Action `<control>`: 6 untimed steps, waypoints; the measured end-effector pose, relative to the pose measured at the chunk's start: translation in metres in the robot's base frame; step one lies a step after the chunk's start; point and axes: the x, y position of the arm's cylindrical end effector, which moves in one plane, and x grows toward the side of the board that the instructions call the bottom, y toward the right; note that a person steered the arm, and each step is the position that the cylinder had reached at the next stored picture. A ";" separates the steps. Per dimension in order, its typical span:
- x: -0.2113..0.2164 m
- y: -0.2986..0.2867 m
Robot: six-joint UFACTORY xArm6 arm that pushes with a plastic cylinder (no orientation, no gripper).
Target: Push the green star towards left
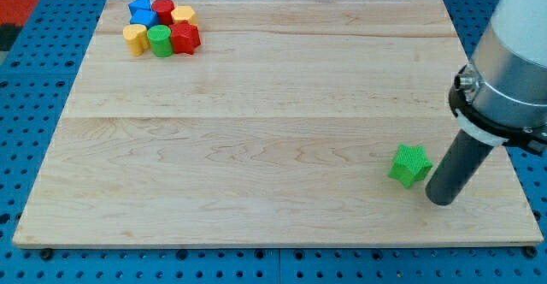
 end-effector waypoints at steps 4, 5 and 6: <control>-0.019 0.032; -0.035 0.028; -0.045 0.007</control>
